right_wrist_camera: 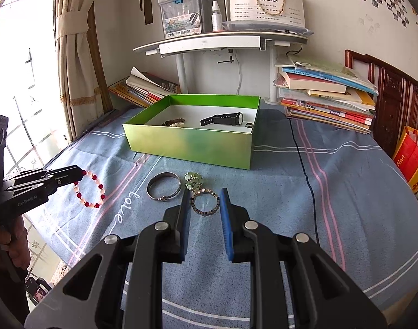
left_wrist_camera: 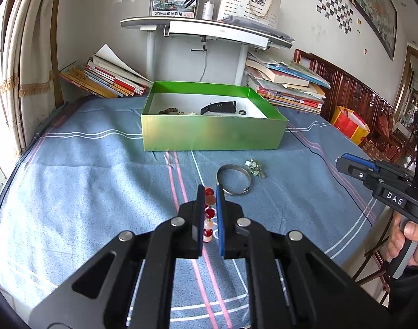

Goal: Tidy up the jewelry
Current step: 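Drop the red bead bracelet and silver stone ring into the green box, opening both tools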

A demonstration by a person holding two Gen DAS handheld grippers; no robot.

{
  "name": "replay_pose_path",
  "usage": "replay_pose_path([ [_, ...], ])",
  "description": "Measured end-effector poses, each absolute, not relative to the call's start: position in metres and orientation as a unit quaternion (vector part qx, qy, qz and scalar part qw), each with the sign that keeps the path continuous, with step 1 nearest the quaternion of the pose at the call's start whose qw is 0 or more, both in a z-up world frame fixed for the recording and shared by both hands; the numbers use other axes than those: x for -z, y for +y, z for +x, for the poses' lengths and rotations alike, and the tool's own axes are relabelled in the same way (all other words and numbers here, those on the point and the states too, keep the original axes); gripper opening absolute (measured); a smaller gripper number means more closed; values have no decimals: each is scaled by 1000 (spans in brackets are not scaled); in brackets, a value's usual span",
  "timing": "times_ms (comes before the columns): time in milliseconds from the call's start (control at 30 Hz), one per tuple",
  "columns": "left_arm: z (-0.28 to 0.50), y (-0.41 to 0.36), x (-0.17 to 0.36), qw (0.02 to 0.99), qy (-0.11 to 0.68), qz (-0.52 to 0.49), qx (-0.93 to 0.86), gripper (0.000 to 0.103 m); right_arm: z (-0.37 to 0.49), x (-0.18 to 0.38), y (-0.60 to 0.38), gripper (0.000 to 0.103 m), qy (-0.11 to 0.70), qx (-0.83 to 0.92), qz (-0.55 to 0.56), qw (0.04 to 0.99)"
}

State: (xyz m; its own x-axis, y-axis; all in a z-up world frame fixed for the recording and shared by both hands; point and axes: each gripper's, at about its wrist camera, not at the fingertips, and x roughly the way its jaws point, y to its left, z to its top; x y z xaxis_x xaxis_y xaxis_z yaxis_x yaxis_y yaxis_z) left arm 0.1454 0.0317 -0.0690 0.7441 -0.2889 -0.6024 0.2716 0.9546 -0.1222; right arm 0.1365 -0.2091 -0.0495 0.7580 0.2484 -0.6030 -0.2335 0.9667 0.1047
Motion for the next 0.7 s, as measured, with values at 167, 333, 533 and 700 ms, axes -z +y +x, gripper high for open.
replay_pose_path([
  [167, 151, 33, 67, 932, 325, -16, 158, 8, 142, 51, -207, 21, 325, -129, 10, 937],
  [333, 167, 32, 45, 938, 307, -9, 163, 8, 155, 40, -208, 21, 314, -133, 7, 940],
  [533, 205, 27, 3, 949, 270, 10, 163, 8, 186, 9, -207, 21, 276, -132, -6, 952],
  [700, 257, 27, -24, 951, 259, 3, 168, 8, 231, -12, -204, 21, 257, -129, -12, 958],
])
